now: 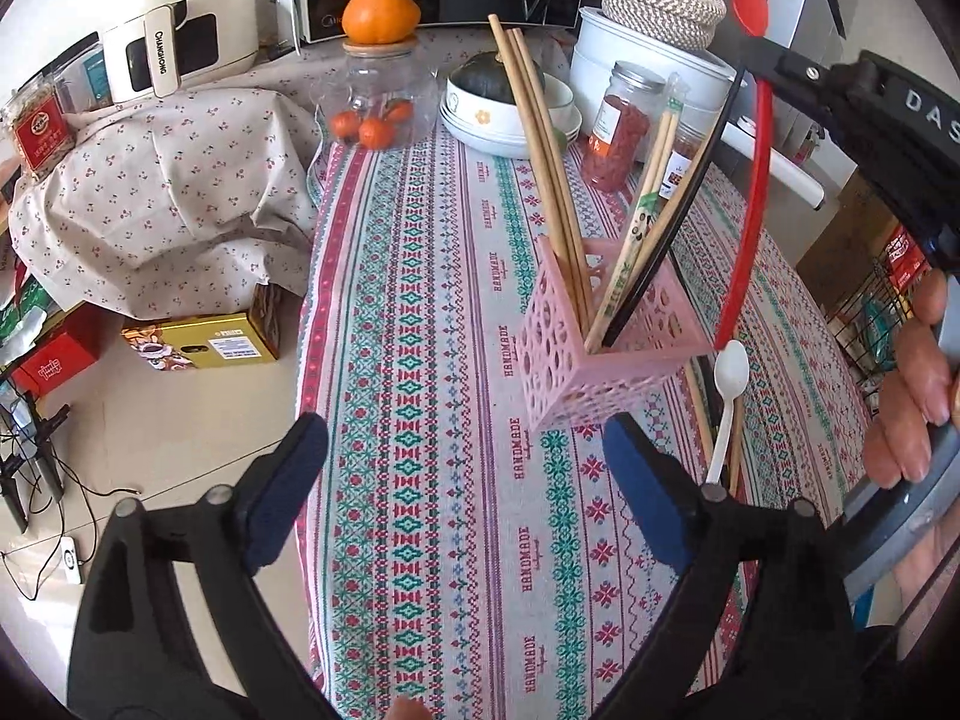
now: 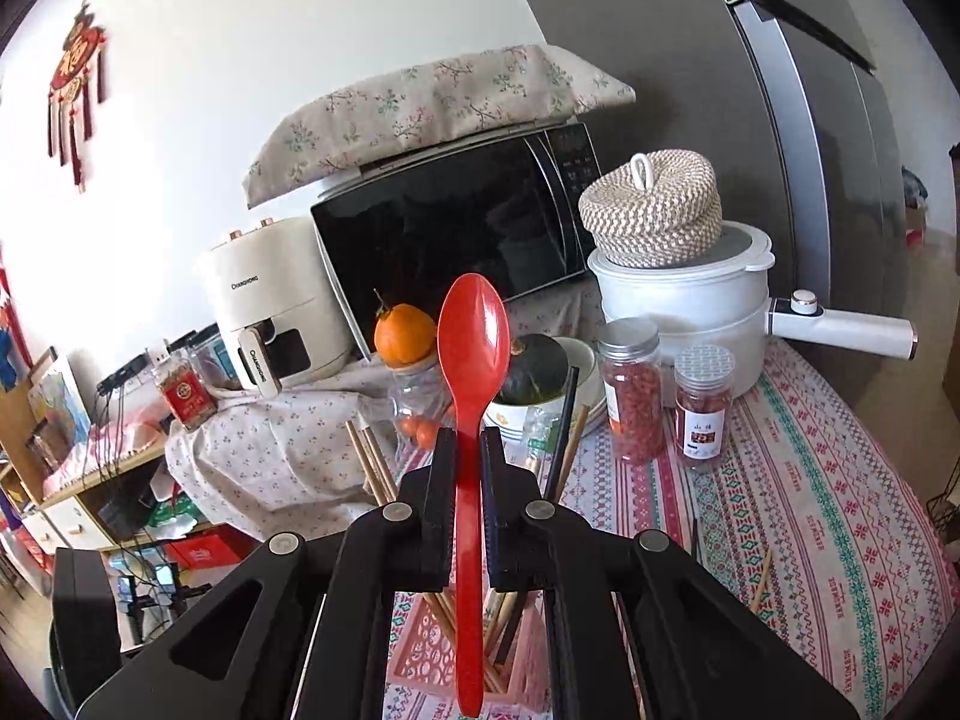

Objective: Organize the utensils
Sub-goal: 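Drop the chopsticks and red spoon into the pink holder, opening both tools, then lower the right tool onto the white plastic spoon and grasp it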

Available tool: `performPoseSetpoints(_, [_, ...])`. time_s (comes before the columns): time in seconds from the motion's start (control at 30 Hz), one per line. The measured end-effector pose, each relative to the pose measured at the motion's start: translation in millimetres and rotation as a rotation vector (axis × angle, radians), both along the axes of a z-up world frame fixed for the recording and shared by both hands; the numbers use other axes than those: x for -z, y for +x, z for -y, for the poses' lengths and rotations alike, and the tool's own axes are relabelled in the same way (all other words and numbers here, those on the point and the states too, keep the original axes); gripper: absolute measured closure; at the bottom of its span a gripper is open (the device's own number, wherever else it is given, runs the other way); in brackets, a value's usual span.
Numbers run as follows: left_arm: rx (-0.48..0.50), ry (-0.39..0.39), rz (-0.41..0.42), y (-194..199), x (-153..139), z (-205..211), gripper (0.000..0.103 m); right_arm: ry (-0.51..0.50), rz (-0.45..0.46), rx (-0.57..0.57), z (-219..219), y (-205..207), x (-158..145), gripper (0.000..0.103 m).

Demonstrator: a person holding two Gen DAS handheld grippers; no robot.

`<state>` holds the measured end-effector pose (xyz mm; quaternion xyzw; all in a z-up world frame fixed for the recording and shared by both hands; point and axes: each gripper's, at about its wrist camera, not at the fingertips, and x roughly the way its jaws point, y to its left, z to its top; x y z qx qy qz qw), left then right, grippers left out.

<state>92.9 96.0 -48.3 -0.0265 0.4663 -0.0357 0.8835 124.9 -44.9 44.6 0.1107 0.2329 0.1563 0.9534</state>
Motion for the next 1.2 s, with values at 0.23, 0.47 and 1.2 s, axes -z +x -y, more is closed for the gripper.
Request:
performPoseSetpoints(0.23, [0.003,-0.003,-0.010,1,2,-4,0.004,-0.058,0.039,0.039,-15,11,10,0.095])
performPoseSetpoints(0.47, [-0.007,0.008,-0.015,6,7,-4,0.003,-0.082,-0.006,0.012,-20,14,26,0.093])
performPoseSetpoints(1.2, [0.012,-0.037,-0.112,7,23,20,0.003,-0.210,-0.402,0.036,82,0,58,0.036])
